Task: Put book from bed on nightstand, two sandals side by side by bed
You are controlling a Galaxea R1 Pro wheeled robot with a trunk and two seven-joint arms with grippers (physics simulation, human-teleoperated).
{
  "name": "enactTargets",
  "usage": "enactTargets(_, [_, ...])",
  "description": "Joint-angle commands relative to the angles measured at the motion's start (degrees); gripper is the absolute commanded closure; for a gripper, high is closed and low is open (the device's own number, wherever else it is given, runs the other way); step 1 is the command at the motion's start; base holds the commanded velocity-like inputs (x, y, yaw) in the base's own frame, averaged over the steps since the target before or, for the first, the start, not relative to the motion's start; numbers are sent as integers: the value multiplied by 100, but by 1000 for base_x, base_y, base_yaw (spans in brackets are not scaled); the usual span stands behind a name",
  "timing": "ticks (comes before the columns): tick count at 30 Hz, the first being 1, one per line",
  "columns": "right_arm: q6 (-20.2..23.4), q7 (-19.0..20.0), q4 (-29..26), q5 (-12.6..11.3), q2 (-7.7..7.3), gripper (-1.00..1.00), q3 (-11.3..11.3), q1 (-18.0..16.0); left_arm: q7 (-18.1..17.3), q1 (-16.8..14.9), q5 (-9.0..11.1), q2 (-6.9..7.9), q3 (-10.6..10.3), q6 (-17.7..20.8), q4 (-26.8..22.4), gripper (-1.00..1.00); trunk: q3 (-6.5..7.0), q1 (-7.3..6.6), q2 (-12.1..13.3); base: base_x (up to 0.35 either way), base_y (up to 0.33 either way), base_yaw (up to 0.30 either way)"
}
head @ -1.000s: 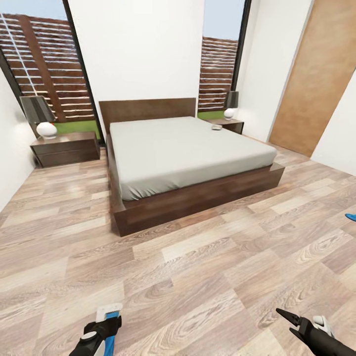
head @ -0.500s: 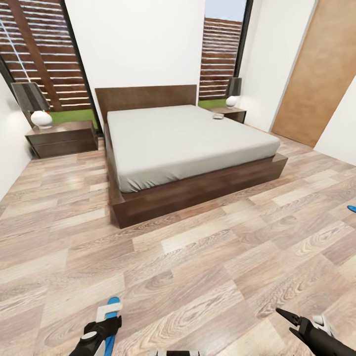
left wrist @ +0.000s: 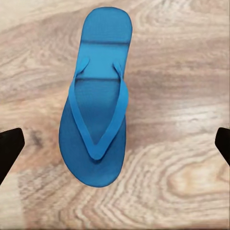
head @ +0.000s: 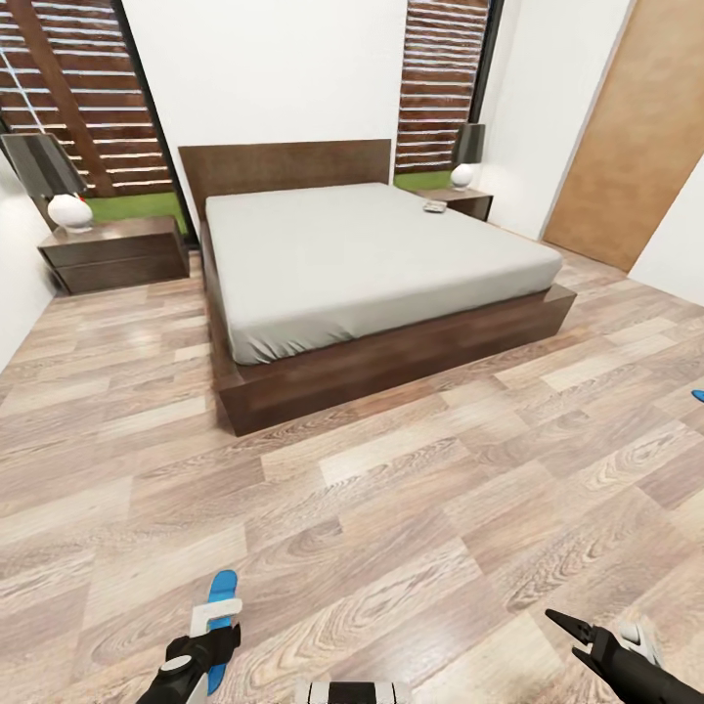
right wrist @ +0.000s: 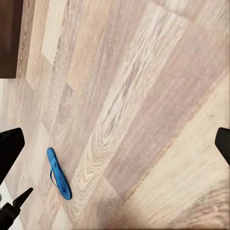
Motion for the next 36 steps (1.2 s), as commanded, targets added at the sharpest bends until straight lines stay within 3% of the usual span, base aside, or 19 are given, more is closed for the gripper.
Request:
enactTargets(1, [42, 2, 0, -26, 0, -100, -9, -3, 11, 0, 42, -2, 7, 29, -13, -100, -27, 1, -3, 0, 0, 0])
enactTargets(36, [42, 1, 8, -23, 0, -100, 0, 1, 7, 0, 36, -2, 13, 23, -13, -100, -803, 91, -50, 0, 0, 0])
